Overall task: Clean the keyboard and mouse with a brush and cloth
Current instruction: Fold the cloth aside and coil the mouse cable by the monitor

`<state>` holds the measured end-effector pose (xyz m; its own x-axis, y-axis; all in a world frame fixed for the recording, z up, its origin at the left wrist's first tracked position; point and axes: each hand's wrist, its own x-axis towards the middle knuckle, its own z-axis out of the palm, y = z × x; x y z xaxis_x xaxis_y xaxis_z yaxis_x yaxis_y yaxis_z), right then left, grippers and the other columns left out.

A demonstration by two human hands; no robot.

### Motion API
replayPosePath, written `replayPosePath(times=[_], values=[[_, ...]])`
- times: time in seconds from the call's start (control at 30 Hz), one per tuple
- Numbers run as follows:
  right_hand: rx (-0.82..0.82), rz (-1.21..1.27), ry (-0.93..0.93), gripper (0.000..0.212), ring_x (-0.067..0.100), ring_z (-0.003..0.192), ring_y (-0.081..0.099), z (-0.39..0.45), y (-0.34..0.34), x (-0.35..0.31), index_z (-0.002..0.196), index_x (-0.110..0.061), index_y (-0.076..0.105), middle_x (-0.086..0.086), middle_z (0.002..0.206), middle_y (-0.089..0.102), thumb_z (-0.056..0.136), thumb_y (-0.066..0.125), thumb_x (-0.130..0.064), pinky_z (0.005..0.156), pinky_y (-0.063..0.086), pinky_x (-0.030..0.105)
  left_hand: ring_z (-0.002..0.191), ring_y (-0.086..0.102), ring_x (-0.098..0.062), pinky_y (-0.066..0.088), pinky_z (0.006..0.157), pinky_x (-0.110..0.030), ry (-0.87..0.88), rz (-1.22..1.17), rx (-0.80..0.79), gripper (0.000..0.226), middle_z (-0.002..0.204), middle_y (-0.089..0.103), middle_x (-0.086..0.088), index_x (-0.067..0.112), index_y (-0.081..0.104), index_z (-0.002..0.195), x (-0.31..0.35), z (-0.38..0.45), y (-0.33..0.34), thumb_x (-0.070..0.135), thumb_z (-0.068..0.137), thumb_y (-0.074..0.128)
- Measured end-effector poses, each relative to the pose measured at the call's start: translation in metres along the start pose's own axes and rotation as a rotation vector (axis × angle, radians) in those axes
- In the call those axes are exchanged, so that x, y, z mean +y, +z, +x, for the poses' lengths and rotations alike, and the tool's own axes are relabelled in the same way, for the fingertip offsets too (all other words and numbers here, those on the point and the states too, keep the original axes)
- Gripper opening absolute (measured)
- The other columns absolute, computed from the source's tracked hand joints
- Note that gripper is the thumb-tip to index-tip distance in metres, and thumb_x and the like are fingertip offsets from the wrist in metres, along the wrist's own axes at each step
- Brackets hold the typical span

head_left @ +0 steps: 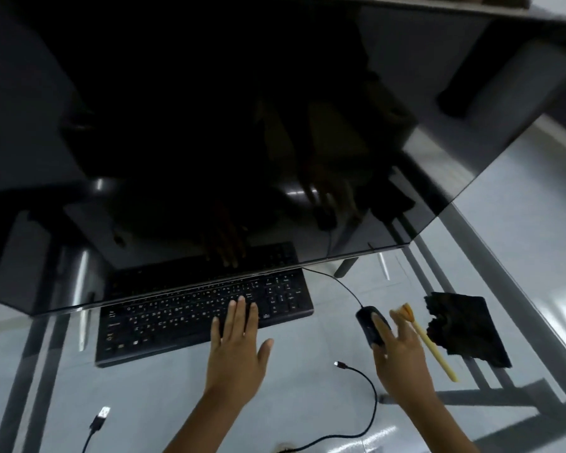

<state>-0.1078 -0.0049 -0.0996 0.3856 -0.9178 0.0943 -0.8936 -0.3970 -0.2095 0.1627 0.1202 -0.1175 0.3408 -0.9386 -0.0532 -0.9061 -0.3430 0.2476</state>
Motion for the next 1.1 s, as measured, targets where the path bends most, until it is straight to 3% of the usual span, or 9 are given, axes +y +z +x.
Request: replayPosePath(times=[0.23,0.43,0.6,0.9,1.0,1.1], values=[[0.011,0.084,-0.127,0.061,0.033,0.101,0.056,0.031,0.005,-0.008,0.125,-0.017,0.060,0.011,0.126,0.054,0.069,0.080,-0.001,0.083,0.054,0.040,0.143,0.025,-0.027,0.018,0.110,-0.050,0.088,0.075,-0.022,0.068,0.155,0.030,-0.014,0.009,0.039,0.144,0.031,0.033,0.011,0.051,0.092,0.031],[0.000,0.048,-0.037,0.054,0.035,0.099,0.059,0.087,0.001,-0.001,0.124,-0.015,0.061,0.013,0.123,0.057,0.073,0.079,-0.007,0.073,0.057,0.041,0.143,0.027,-0.028,0.017,0.112,-0.050,0.083,0.109,-0.016,0.068,0.154,0.031,-0.014,0.007,0.038,0.145,0.035,0.046,0.017,0.052,0.098,0.016],[-0.049,0.072,-0.031,0.050,0.038,0.109,0.051,0.119,0.001,0.006,0.133,-0.012,0.055,0.018,0.134,0.049,0.085,0.068,-0.009,0.091,0.051,0.047,0.146,0.021,-0.027,0.015,0.114,-0.049,0.088,0.095,0.007,0.067,0.158,0.023,-0.011,0.009,0.029,0.149,0.034,0.042,0.021,0.049,0.096,0.026],[-0.011,0.060,-0.042,0.052,0.038,0.114,0.051,0.124,0.002,0.002,0.133,-0.012,0.054,0.019,0.133,0.051,0.083,0.071,-0.014,0.092,0.051,0.051,0.147,0.015,-0.023,0.014,0.114,-0.046,0.123,0.094,0.016,0.066,0.159,0.020,-0.008,0.011,0.024,0.150,0.030,0.043,0.019,0.049,0.097,0.026],[0.017,0.096,-0.038,0.048,0.037,0.116,0.051,0.112,-0.004,-0.010,0.130,-0.009,0.056,0.018,0.131,0.052,0.084,0.071,-0.015,0.096,0.049,0.049,0.146,0.018,-0.020,0.009,0.114,-0.042,0.135,0.099,0.013,0.065,0.157,0.026,-0.007,0.008,0.029,0.148,0.024,0.044,0.013,0.048,0.096,0.028],[0.004,0.143,-0.163,0.048,0.038,0.110,0.056,0.094,-0.009,-0.041,0.127,-0.006,0.059,0.020,0.125,0.055,0.081,0.074,-0.013,0.090,0.053,0.048,0.143,0.027,-0.021,0.011,0.117,-0.041,0.117,0.081,0.046,0.063,0.153,0.036,-0.008,0.007,0.040,0.143,0.014,0.040,0.000,0.046,0.095,0.030]])
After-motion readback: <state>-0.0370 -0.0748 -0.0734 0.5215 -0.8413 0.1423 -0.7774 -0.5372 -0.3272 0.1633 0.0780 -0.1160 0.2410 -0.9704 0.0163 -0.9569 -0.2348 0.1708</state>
